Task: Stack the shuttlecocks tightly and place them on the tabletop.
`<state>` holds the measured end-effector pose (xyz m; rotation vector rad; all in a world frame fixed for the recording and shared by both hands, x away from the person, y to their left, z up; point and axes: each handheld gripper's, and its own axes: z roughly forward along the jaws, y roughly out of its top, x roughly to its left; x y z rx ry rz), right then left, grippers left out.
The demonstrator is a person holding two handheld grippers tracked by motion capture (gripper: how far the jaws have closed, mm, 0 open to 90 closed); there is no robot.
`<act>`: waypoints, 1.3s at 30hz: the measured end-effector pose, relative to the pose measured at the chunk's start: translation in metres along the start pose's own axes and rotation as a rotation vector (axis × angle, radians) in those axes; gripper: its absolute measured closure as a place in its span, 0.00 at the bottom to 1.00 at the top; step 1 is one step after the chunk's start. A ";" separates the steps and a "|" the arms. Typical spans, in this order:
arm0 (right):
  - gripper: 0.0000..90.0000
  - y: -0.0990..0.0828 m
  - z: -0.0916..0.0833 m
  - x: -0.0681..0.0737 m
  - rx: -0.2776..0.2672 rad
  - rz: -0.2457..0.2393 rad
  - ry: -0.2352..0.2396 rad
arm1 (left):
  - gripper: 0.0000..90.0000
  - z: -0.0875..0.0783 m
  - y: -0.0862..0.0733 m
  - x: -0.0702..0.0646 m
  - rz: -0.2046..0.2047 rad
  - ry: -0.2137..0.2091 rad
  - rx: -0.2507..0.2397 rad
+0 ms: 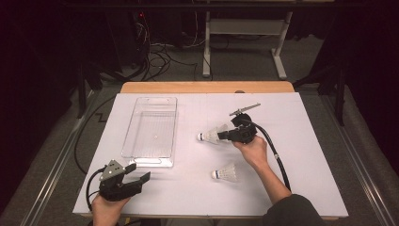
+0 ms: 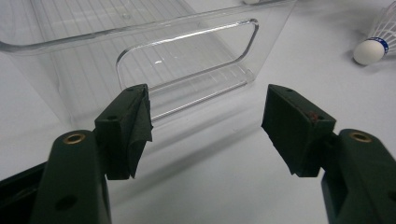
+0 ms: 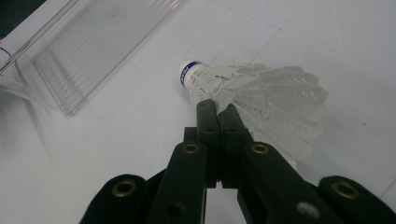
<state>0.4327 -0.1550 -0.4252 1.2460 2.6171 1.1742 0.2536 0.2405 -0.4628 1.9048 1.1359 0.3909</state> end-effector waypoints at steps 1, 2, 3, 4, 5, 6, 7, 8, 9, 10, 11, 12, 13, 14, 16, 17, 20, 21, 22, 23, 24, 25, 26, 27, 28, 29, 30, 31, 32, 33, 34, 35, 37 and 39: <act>1.00 0.000 0.001 0.000 -0.001 -0.003 0.001 | 0.37 0.000 0.000 0.000 0.000 0.000 0.000; 1.00 0.000 0.001 0.000 -0.001 -0.001 0.002 | 0.37 0.000 0.000 0.000 0.000 0.000 0.000; 1.00 0.000 0.002 0.001 -0.001 0.001 0.004 | 0.37 0.000 0.000 0.000 0.000 0.001 0.000; 1.00 0.001 0.002 0.001 -0.003 0.003 0.005 | 0.37 0.000 0.000 0.000 0.000 0.001 0.000; 1.00 0.001 0.003 0.001 -0.003 0.001 0.006 | 0.37 0.000 0.000 0.000 0.000 0.001 0.001; 1.00 0.001 0.003 0.001 -0.003 0.002 0.007 | 0.37 0.000 0.000 0.000 -0.001 0.001 0.001; 1.00 0.001 0.004 0.001 -0.005 0.004 0.010 | 0.37 0.000 0.000 0.000 -0.001 0.000 0.001; 1.00 0.001 0.004 0.001 -0.007 0.006 0.011 | 0.37 0.000 0.000 0.000 -0.002 0.000 -0.001; 1.00 0.001 0.004 0.001 -0.008 0.006 0.013 | 0.37 0.000 0.000 0.000 -0.002 0.000 -0.002; 1.00 0.001 0.005 0.001 -0.008 0.004 0.012 | 0.37 0.000 0.000 0.000 -0.001 0.000 -0.002; 1.00 0.001 0.005 0.001 -0.006 0.003 0.012 | 0.37 0.000 0.000 0.000 -0.001 0.000 -0.002; 1.00 0.001 0.006 0.001 -0.005 0.005 0.012 | 0.37 0.000 0.000 0.000 -0.001 0.000 -0.001; 1.00 0.001 0.006 0.001 -0.006 0.004 0.013 | 0.37 0.000 0.000 0.000 -0.001 0.000 -0.001; 1.00 0.001 0.006 0.001 -0.006 0.004 0.014 | 0.37 0.000 0.000 0.000 0.000 -0.001 0.000; 1.00 0.001 0.007 0.001 -0.006 0.001 0.014 | 0.37 0.000 0.000 0.000 0.000 -0.001 -0.001; 1.00 0.001 0.007 0.001 -0.007 0.001 0.016 | 0.37 0.000 0.000 0.000 0.000 -0.001 -0.001; 1.00 0.001 0.009 0.001 -0.008 0.003 0.017 | 0.37 0.000 0.000 0.000 0.001 -0.001 0.000; 1.00 0.001 0.009 0.002 -0.009 0.005 0.017 | 0.37 0.000 0.000 0.000 0.001 -0.001 -0.001; 1.00 0.001 0.010 0.002 -0.010 0.004 0.018 | 0.37 0.000 0.000 0.000 0.001 -0.002 0.000; 1.00 0.001 0.011 0.002 -0.012 0.003 0.020 | 0.37 0.000 0.000 0.000 0.001 -0.002 0.000; 1.00 0.001 0.011 0.002 -0.012 0.001 0.019 | 0.37 0.000 0.000 0.000 0.000 -0.002 0.000; 1.00 0.001 0.011 0.002 -0.014 0.002 0.019 | 0.37 0.000 0.000 0.000 0.001 -0.002 0.000; 1.00 0.001 0.011 0.002 -0.016 0.003 0.019 | 0.37 0.000 0.000 0.000 0.000 -0.002 0.000; 1.00 0.001 0.012 0.002 -0.016 0.003 0.018 | 0.37 0.000 0.000 0.000 0.000 -0.002 0.000; 1.00 0.001 0.012 0.002 -0.017 0.003 0.018 | 0.37 0.000 0.000 0.000 -0.002 -0.002 -0.001; 1.00 0.001 0.012 0.002 -0.017 0.004 0.017 | 0.37 0.000 0.000 0.000 -0.002 -0.002 -0.002; 1.00 0.000 0.012 0.002 -0.017 0.003 0.014 | 0.37 0.000 0.000 0.000 -0.001 -0.002 -0.002; 1.00 0.000 0.012 0.002 -0.017 0.003 0.012 | 0.37 0.000 0.000 0.000 0.000 -0.002 -0.001; 1.00 0.000 0.012 0.002 -0.017 0.003 0.011 | 0.37 0.000 0.000 0.000 -0.001 -0.002 -0.001; 1.00 0.000 0.012 0.002 -0.017 0.003 0.011 | 0.37 0.000 0.000 0.000 -0.001 -0.003 0.000; 1.00 0.000 0.012 0.002 -0.015 0.003 0.009 | 0.37 0.000 0.000 0.000 -0.001 -0.003 0.000; 1.00 0.000 0.012 0.002 -0.015 0.003 0.008 | 0.37 0.000 0.000 0.000 -0.001 -0.003 0.001; 0.99 0.000 0.013 0.001 -0.012 0.005 0.004 | 0.37 0.000 0.000 0.000 -0.001 -0.003 0.001; 0.98 0.000 0.013 0.001 -0.008 0.003 -0.002 | 0.37 0.000 0.000 0.000 -0.002 -0.004 0.000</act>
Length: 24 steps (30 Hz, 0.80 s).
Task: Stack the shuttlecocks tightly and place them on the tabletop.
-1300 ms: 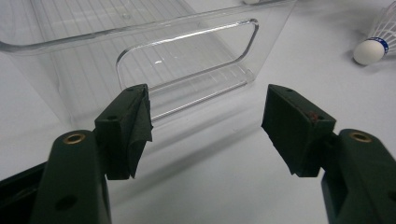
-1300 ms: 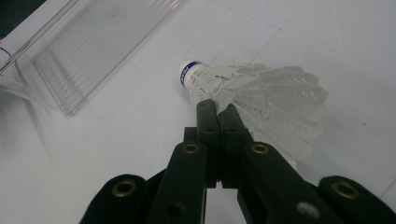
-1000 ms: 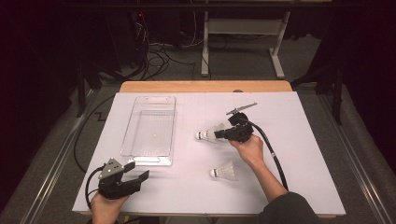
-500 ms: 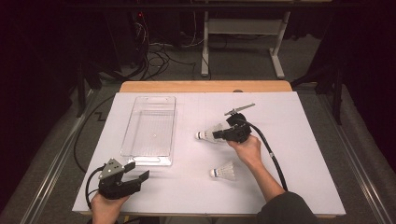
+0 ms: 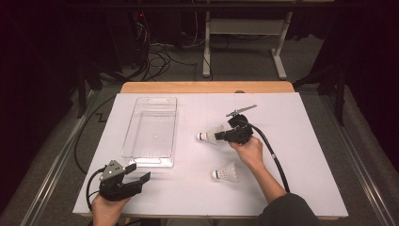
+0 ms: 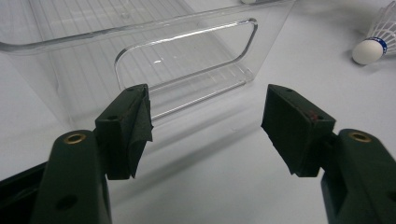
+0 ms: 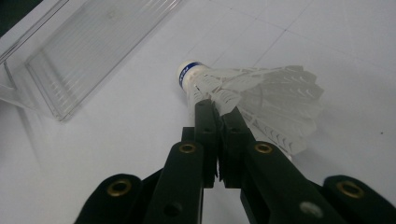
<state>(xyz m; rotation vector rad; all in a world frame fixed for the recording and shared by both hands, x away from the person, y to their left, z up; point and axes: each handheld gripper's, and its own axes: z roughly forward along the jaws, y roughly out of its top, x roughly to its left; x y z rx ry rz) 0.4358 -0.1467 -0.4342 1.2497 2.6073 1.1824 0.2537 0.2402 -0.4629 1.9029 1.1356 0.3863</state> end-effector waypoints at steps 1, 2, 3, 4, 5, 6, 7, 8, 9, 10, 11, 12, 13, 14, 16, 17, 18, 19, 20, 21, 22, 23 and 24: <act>0.97 0.000 0.000 0.000 0.001 -0.001 -0.003 | 0.37 0.000 0.000 0.000 0.000 0.000 0.000; 0.96 0.000 0.000 0.000 0.002 -0.002 -0.007 | 0.37 0.000 0.000 0.000 0.000 -0.001 0.001; 0.95 0.000 0.000 0.000 0.003 -0.003 -0.012 | 0.37 0.000 0.000 0.000 0.001 -0.002 0.002; 0.94 0.000 0.000 0.001 0.004 -0.004 -0.017 | 0.37 0.000 0.000 0.000 0.001 -0.002 0.001; 0.93 0.000 0.000 0.001 0.006 -0.005 -0.020 | 0.37 -0.001 0.000 0.000 0.001 -0.002 -0.001; 0.91 0.000 0.000 0.001 0.006 -0.007 -0.022 | 0.37 -0.001 0.000 0.000 0.000 -0.002 -0.002; 0.91 0.000 -0.001 0.001 0.008 -0.005 -0.024 | 0.37 -0.001 0.000 0.000 0.000 -0.002 -0.003; 0.90 0.000 -0.001 0.000 0.008 -0.004 -0.027 | 0.37 -0.001 0.000 0.000 0.001 -0.002 -0.003; 0.89 0.000 -0.002 0.000 0.006 -0.007 -0.029 | 0.37 -0.001 0.000 0.000 0.002 -0.002 -0.002; 0.87 0.000 -0.002 0.000 0.003 -0.009 -0.033 | 0.37 -0.001 0.000 0.000 0.003 -0.002 -0.002; 0.86 0.000 -0.003 0.000 0.004 -0.008 -0.037 | 0.38 -0.001 0.000 0.000 0.003 -0.002 -0.002; 0.85 0.000 -0.004 0.000 0.004 -0.008 -0.039 | 0.38 -0.001 0.000 0.000 0.004 -0.002 -0.002; 0.85 0.000 -0.005 0.000 0.002 -0.009 -0.043 | 0.38 -0.001 0.000 0.000 0.003 -0.002 -0.003; 0.84 0.000 -0.005 0.001 0.001 -0.013 -0.048 | 0.38 -0.001 0.000 0.000 0.003 -0.002 -0.003; 0.82 0.000 -0.007 0.001 -0.001 -0.016 -0.054 | 0.38 -0.001 0.000 0.000 0.004 -0.002 -0.004; 0.82 0.000 -0.009 0.001 -0.005 -0.018 -0.056 | 0.38 -0.001 0.000 0.000 0.004 -0.001 -0.003; 0.82 0.000 -0.010 0.001 -0.004 -0.015 -0.056 | 0.38 -0.001 0.000 -0.001 0.003 -0.002 -0.004; 0.81 0.000 -0.010 0.001 -0.004 -0.013 -0.058 | 0.38 -0.001 0.000 -0.001 0.003 -0.002 -0.005; 0.81 -0.001 -0.011 0.001 -0.005 -0.016 -0.061 | 0.38 -0.001 0.000 -0.001 0.004 -0.002 -0.003; 0.80 -0.001 -0.011 0.001 -0.006 -0.015 -0.063 | 0.38 -0.001 0.000 0.000 0.003 -0.002 -0.004; 0.80 -0.001 -0.012 0.001 -0.006 -0.012 -0.064 | 0.38 -0.001 0.000 0.000 0.003 -0.002 -0.002; 0.80 -0.001 -0.013 0.000 -0.007 -0.010 -0.066 | 0.38 -0.001 0.000 0.000 0.003 -0.002 -0.004; 0.80 -0.001 -0.014 0.000 -0.008 -0.010 -0.066 | 0.38 -0.001 0.000 -0.001 0.003 -0.002 -0.004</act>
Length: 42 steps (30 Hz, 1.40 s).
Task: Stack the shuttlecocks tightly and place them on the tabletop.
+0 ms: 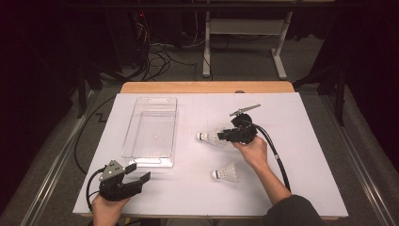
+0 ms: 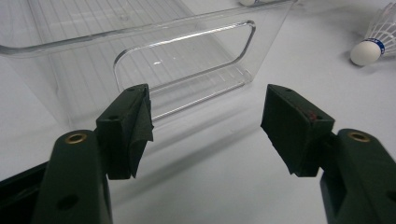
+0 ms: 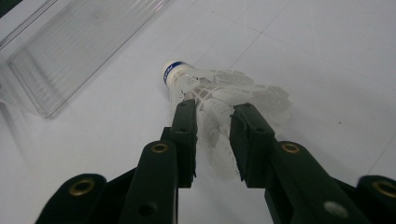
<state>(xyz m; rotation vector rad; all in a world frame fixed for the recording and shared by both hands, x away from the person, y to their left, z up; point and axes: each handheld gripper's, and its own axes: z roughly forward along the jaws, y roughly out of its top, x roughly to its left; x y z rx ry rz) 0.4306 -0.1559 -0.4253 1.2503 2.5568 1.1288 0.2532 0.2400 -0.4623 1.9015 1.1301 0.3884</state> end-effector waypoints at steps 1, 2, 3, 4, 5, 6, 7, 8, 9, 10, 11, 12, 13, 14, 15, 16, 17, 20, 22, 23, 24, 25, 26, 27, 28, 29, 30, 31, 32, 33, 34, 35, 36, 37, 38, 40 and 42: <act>0.80 0.000 0.000 0.000 -0.001 0.000 0.000 | 0.38 0.000 0.000 0.000 0.000 0.000 0.000; 0.80 -0.001 -0.001 0.000 -0.001 -0.001 -0.001 | 0.38 0.000 0.000 0.000 0.000 0.000 0.001; 0.80 -0.001 -0.001 0.000 -0.001 -0.002 -0.001 | 0.38 0.000 0.000 0.000 0.000 0.000 0.001; 0.80 -0.002 -0.001 0.000 0.001 -0.003 -0.001 | 0.38 0.000 0.000 0.000 0.000 0.000 0.000; 0.80 -0.002 -0.002 0.000 0.002 0.000 -0.001 | 0.38 0.000 0.000 0.000 0.000 0.000 0.000; 0.81 -0.002 -0.002 0.000 0.000 -0.003 -0.001 | 0.38 0.000 0.000 0.000 0.000 0.000 0.000; 0.81 -0.003 -0.003 0.000 0.001 -0.001 -0.002 | 0.38 0.000 0.000 0.000 0.000 0.000 0.002; 0.81 -0.003 -0.004 0.000 -0.001 -0.003 -0.002 | 0.38 0.000 0.000 0.000 0.000 0.000 0.001; 0.82 -0.003 -0.004 -0.001 -0.002 -0.004 -0.002 | 0.38 0.000 0.000 0.000 0.000 0.000 0.002; 0.83 -0.003 -0.005 -0.001 -0.001 -0.003 -0.004 | 0.38 0.000 0.000 0.000 0.000 0.000 0.002; 0.83 -0.004 -0.006 -0.001 -0.002 -0.002 -0.005 | 0.38 0.000 0.000 0.000 0.001 0.000 0.002; 0.84 -0.004 -0.007 -0.001 -0.003 -0.004 -0.005 | 0.38 0.001 0.000 0.000 0.001 0.000 0.002; 0.84 -0.004 -0.007 -0.001 -0.001 -0.005 -0.005 | 0.38 0.001 0.000 0.000 0.001 0.000 0.003; 0.85 -0.005 -0.007 -0.001 0.003 -0.006 -0.004 | 0.38 0.001 0.000 0.000 0.001 0.000 0.005; 0.85 -0.005 -0.007 -0.001 0.005 -0.006 -0.003 | 0.38 0.001 0.000 0.000 0.002 0.000 0.005; 0.85 -0.006 -0.007 -0.001 0.004 -0.006 -0.003 | 0.38 0.001 0.000 0.000 0.002 0.000 0.005; 0.85 -0.006 -0.007 -0.001 0.003 -0.004 -0.003 | 0.38 0.001 0.000 0.000 0.002 0.000 0.005; 0.85 -0.007 -0.007 -0.001 0.001 -0.005 -0.002 | 0.38 0.001 0.000 0.000 0.003 0.000 0.005; 0.85 -0.007 -0.007 0.000 0.001 -0.004 -0.001 | 0.38 0.001 0.000 0.000 0.002 0.000 0.005; 0.85 -0.007 -0.006 0.000 0.002 -0.004 -0.001 | 0.38 0.001 0.000 0.000 0.001 0.000 0.004; 0.85 -0.007 -0.006 0.000 0.002 -0.004 -0.001 | 0.38 0.001 0.000 0.000 0.000 0.000 0.003; 0.85 -0.007 -0.006 0.000 0.002 -0.004 0.000 | 0.38 0.001 0.000 0.000 0.000 -0.001 0.003; 0.85 -0.007 -0.006 0.000 0.002 -0.004 0.000 | 0.38 0.001 0.000 0.000 0.001 -0.001 0.003; 0.85 -0.007 -0.006 0.000 0.001 -0.004 0.000 | 0.38 0.001 0.000 0.000 0.002 0.000 0.003; 0.84 -0.007 -0.006 0.000 0.003 -0.003 0.000 | 0.38 0.001 0.000 0.000 0.002 -0.001 0.004; 0.84 -0.007 -0.006 0.000 0.002 -0.003 -0.001 | 0.38 0.001 0.000 0.000 0.002 -0.001 0.004; 0.84 -0.007 -0.006 0.000 0.000 -0.001 -0.001 | 0.38 0.001 0.000 0.000 0.001 0.000 0.002; 0.83 -0.007 -0.006 0.000 0.000 0.001 -0.001 | 0.38 0.000 0.000 0.000 0.002 0.000 0.001; 0.83 -0.007 -0.007 0.000 -0.001 0.001 -0.002 | 0.38 0.000 0.000 0.000 0.001 0.000 0.001; 0.82 -0.007 -0.007 0.000 -0.002 -0.001 -0.003 | 0.38 0.000 0.000 0.000 0.001 0.000 0.001; 0.82 -0.007 -0.007 0.000 -0.003 -0.004 -0.007 | 0.38 0.000 0.000 0.000 0.001 0.000 0.001; 0.81 -0.007 -0.008 0.000 -0.005 -0.006 -0.009 | 0.38 0.000 0.000 0.000 0.002 0.000 0.001; 0.81 -0.007 -0.008 0.001 -0.004 0.000 -0.009 | 0.38 0.000 0.000 0.000 0.001 0.000 0.001; 0.80 -0.007 -0.009 0.000 -0.006 0.001 -0.011 | 0.38 0.000 0.000 0.000 0.001 0.000 0.001; 0.80 -0.007 -0.009 0.000 -0.006 0.003 -0.011 | 0.38 0.000 0.000 0.000 0.000 0.000 0.000; 0.80 -0.007 -0.010 -0.001 -0.007 0.003 -0.011 | 0.38 0.000 0.000 0.000 0.000 0.000 0.000; 0.79 -0.007 -0.011 -0.001 -0.008 0.008 -0.013 | 0.38 0.000 0.000 0.000 0.001 -0.001 0.000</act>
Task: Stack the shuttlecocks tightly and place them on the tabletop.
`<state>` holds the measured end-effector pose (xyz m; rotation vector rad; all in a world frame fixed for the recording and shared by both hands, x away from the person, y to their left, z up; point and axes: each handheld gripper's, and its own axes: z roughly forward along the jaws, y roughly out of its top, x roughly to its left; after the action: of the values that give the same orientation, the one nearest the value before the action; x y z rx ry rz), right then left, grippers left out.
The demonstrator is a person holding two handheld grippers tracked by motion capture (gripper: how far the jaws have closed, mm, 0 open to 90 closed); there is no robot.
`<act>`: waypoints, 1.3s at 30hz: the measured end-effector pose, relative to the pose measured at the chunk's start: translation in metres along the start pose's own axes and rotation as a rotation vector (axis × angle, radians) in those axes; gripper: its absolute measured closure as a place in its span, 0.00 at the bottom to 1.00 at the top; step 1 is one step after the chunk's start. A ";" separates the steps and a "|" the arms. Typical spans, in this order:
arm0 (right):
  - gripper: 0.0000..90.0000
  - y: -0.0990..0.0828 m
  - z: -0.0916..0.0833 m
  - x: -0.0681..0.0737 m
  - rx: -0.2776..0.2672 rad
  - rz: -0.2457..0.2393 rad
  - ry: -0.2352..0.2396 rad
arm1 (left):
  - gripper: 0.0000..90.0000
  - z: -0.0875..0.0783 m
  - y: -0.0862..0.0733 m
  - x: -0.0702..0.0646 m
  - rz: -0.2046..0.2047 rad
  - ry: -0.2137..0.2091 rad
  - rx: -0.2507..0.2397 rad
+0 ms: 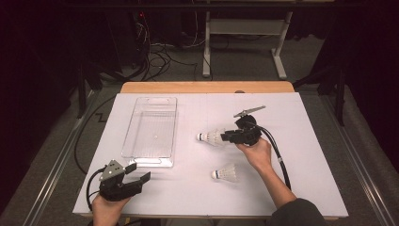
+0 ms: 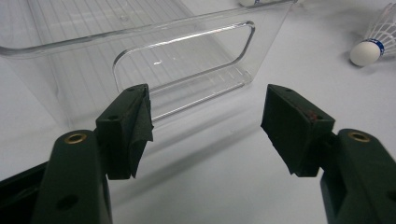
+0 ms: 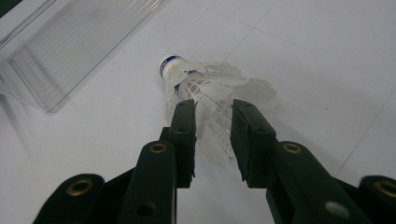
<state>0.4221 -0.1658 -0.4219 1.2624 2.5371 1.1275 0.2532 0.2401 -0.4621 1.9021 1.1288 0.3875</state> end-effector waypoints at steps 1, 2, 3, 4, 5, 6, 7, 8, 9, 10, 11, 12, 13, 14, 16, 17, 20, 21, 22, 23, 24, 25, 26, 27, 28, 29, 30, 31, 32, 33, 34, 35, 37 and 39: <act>0.78 0.000 -0.001 0.000 -0.002 0.001 -0.001 | 0.38 0.000 0.000 0.000 0.000 0.000 -0.002; 0.77 0.000 -0.002 0.000 -0.004 -0.002 -0.007 | 0.38 0.000 0.000 0.000 0.000 0.000 -0.002; 0.77 0.000 -0.003 0.000 -0.006 -0.003 -0.009 | 0.38 0.000 0.000 0.000 0.000 -0.001 -0.002; 0.76 -0.001 -0.004 0.001 -0.008 0.001 -0.010 | 0.38 0.000 0.000 0.000 0.000 -0.002 -0.003; 0.76 -0.001 -0.005 0.000 -0.014 -0.005 -0.012 | 0.38 -0.001 0.000 0.000 0.000 -0.003 -0.004; 0.75 -0.001 -0.006 0.001 -0.017 -0.005 -0.015 | 0.38 -0.001 0.000 0.000 0.001 -0.006 -0.005; 0.74 -0.001 -0.008 0.001 -0.021 -0.002 -0.019 | 0.38 -0.001 0.000 0.000 0.002 -0.007 -0.007; 0.73 -0.001 -0.008 0.001 -0.022 -0.001 -0.020 | 0.38 -0.001 0.000 -0.001 0.003 -0.007 -0.010; 0.71 -0.002 -0.009 0.001 -0.024 0.001 -0.024 | 0.38 -0.001 0.000 -0.001 0.005 -0.005 -0.012; 0.69 -0.002 -0.011 0.002 -0.033 0.004 -0.030 | 0.37 -0.001 0.001 -0.001 0.006 0.000 -0.013; 0.68 -0.003 -0.012 0.002 -0.038 0.000 -0.035 | 0.37 -0.002 0.001 -0.001 0.005 0.004 -0.019; 0.65 -0.003 -0.013 0.003 -0.041 -0.004 -0.047 | 0.37 -0.002 0.000 -0.001 0.002 0.002 -0.021; 0.64 -0.004 -0.015 0.003 -0.044 -0.005 -0.057 | 0.37 -0.002 0.000 0.000 0.001 0.000 -0.020; 0.64 -0.005 -0.016 0.003 -0.047 -0.006 -0.060 | 0.37 -0.002 0.000 -0.001 0.001 0.000 -0.020; 0.63 -0.007 -0.018 0.002 -0.057 -0.005 -0.064 | 0.37 -0.002 0.001 -0.001 0.005 0.002 -0.022; 0.62 -0.008 -0.019 0.002 -0.059 -0.002 -0.064 | 0.37 -0.002 0.001 -0.001 0.006 0.000 -0.021; 0.56 -0.011 -0.023 0.001 -0.058 -0.003 -0.089 | 0.37 -0.002 0.001 -0.001 0.005 -0.001 -0.020; 0.55 -0.012 -0.024 0.000 -0.059 -0.006 -0.093 | 0.37 -0.002 0.001 -0.001 0.004 -0.001 -0.021; 0.55 -0.012 -0.025 0.000 -0.060 -0.004 -0.095 | 0.37 -0.002 0.001 -0.001 0.004 -0.002 -0.020; 0.54 -0.013 -0.026 0.000 -0.058 -0.002 -0.097 | 0.37 -0.002 0.001 -0.001 0.006 -0.002 -0.019; 0.53 -0.015 -0.028 0.000 -0.062 -0.003 -0.101 | 0.37 -0.002 0.001 -0.001 0.006 -0.002 -0.020; 0.50 -0.016 -0.028 0.001 -0.068 -0.004 -0.114 | 0.37 -0.002 0.001 -0.001 0.006 -0.003 -0.019; 0.50 -0.018 -0.030 0.003 -0.078 -0.012 -0.151 | 0.37 -0.002 0.001 -0.001 0.005 -0.003 -0.020; 0.50 -0.019 -0.031 0.004 -0.085 -0.020 -0.167 | 0.37 -0.002 0.001 -0.001 0.005 -0.003 -0.020; 0.50 -0.020 -0.032 0.005 -0.089 -0.026 -0.181 | 0.37 -0.002 0.001 -0.001 0.004 -0.003 -0.020; 0.51 -0.021 -0.033 0.006 -0.092 -0.030 -0.184 | 0.37 -0.002 0.001 -0.001 0.004 -0.003 -0.021; 0.51 -0.023 -0.034 0.007 -0.092 -0.027 -0.184 | 0.37 -0.002 0.001 -0.001 0.005 -0.004 -0.021; 0.51 -0.024 -0.035 0.007 -0.094 -0.027 -0.180 | 0.37 -0.002 0.001 -0.001 0.006 -0.005 -0.020; 0.52 -0.025 -0.037 0.007 -0.093 -0.029 -0.176 | 0.37 -0.002 0.001 -0.001 0.006 -0.005 -0.019; 0.52 -0.026 -0.038 0.008 -0.094 -0.028 -0.175 | 0.37 -0.002 0.001 -0.001 0.008 -0.005 -0.016; 0.52 -0.026 -0.039 0.008 -0.097 -0.025 -0.175 | 0.37 -0.002 0.001 -0.001 0.007 -0.005 -0.016; 0.52 -0.027 -0.040 0.008 -0.097 -0.024 -0.174 | 0.37 -0.002 0.001 -0.001 0.007 -0.005 -0.018; 0.53 -0.028 -0.041 0.009 -0.103 -0.023 -0.176 | 0.37 -0.002 0.001 -0.001 0.006 -0.004 -0.019; 0.53 -0.030 -0.043 0.010 -0.110 -0.024 -0.177 | 0.37 -0.002 0.001 -0.001 0.006 -0.004 -0.019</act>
<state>0.3792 -0.1947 -0.4080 1.2419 2.3236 1.0822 0.2517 0.2400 -0.4603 1.8896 1.1133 0.3958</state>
